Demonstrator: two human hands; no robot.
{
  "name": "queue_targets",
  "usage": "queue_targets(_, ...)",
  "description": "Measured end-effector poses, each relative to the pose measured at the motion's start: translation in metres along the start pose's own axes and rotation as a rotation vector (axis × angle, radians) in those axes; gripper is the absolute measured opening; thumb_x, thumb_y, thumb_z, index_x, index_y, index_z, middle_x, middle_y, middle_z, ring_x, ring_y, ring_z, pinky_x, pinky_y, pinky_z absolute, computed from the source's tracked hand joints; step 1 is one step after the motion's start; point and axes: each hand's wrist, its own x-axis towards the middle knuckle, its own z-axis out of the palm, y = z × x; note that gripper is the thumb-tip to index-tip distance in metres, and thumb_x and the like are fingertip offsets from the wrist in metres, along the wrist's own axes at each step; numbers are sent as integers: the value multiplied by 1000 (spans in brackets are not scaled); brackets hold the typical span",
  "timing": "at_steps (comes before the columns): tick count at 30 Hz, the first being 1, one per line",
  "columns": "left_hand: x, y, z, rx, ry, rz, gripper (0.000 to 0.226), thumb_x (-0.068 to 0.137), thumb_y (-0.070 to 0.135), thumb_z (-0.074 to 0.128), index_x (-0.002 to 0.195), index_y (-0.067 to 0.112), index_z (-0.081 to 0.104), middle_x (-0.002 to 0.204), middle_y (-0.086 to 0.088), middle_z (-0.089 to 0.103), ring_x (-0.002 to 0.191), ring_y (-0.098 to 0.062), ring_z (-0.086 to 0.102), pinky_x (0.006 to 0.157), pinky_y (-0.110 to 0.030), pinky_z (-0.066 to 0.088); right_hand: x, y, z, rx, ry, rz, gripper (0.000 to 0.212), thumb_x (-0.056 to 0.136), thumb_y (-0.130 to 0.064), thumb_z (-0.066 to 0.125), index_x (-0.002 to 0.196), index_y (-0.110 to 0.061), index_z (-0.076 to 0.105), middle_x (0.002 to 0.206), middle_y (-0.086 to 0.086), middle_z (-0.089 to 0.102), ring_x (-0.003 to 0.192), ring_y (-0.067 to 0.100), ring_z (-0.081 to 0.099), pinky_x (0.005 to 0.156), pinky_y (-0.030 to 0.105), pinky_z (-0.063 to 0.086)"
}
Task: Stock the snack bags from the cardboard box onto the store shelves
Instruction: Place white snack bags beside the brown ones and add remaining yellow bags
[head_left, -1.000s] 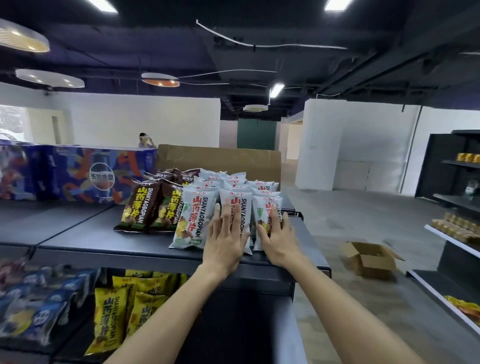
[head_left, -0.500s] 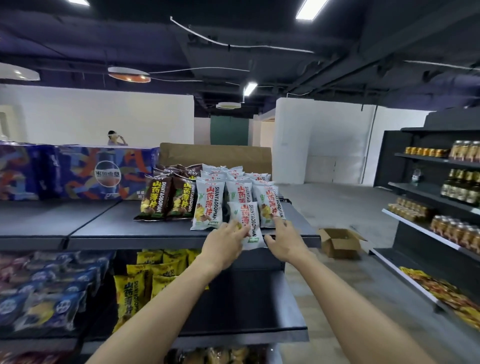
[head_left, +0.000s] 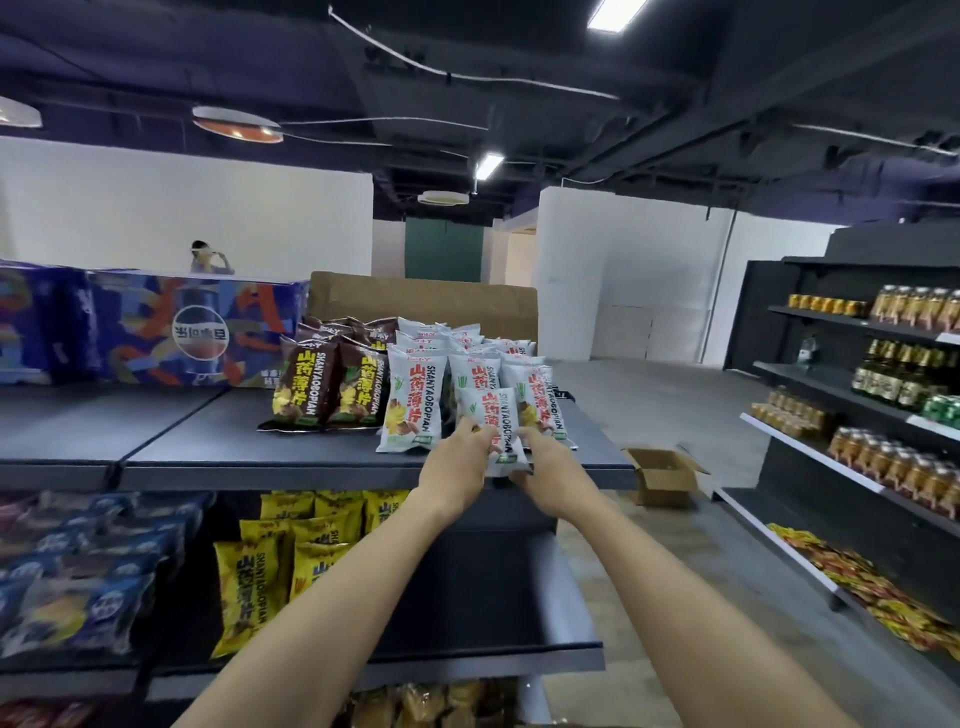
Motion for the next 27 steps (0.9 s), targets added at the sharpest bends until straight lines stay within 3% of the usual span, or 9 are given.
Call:
queue_targets(3,6,-3,0,-50,-11,-47,42,91,13,57,133,15,49,130,-9,46,109,-33,57,90,-43,50,9,1,-4,-27,19,-34,58,92,-15,63,144,-21,39,140,4,50,125,25,49,98,31,40)
queue_targets(7,15,-9,-6,-171,-88,-96,76,82,10,67,148,28,33,143,-16,38,125,-32,48,102,-37,44,20,-2,-8,-27,-13,-47,74,90,-20,68,152,-22,28,145,5,46,132,25,43,106,34,37)
queue_targets(12,28,-18,-13,-222,-217,-101,103,70,14,79,154,24,20,151,-13,28,140,-28,30,111,-32,32,32,-3,-14,-41,-92,-100,86,83,-21,76,153,-21,25,136,3,53,121,22,50,95,30,40)
queue_targets(17,31,-11,-14,-126,-119,-15,86,80,7,72,152,13,26,152,-10,30,139,-25,34,111,-29,29,47,-5,-14,-52,-38,-196,52,83,-14,73,131,-17,53,117,3,63,106,23,59,84,29,46)
queue_targets(20,33,-10,-17,-119,-5,7,78,79,2,72,147,10,35,150,-8,35,136,-26,38,110,-31,32,57,-7,-12,-17,37,-243,60,80,-11,76,134,-16,52,123,3,63,111,22,59,90,29,47)
queue_targets(24,35,-13,-15,-48,54,22,77,80,-2,70,147,9,34,152,-7,31,135,-28,40,108,-33,36,66,-6,-2,-40,98,-260,77,79,-10,77,146,-18,40,143,3,50,131,24,46,108,39,40)
queue_targets(27,36,-18,-10,16,25,3,82,82,-1,68,151,7,24,153,-8,28,134,-29,41,105,-31,39,68,-3,9,-50,116,-300,71,79,-9,75,142,-19,42,140,-1,51,128,22,48,105,40,42)
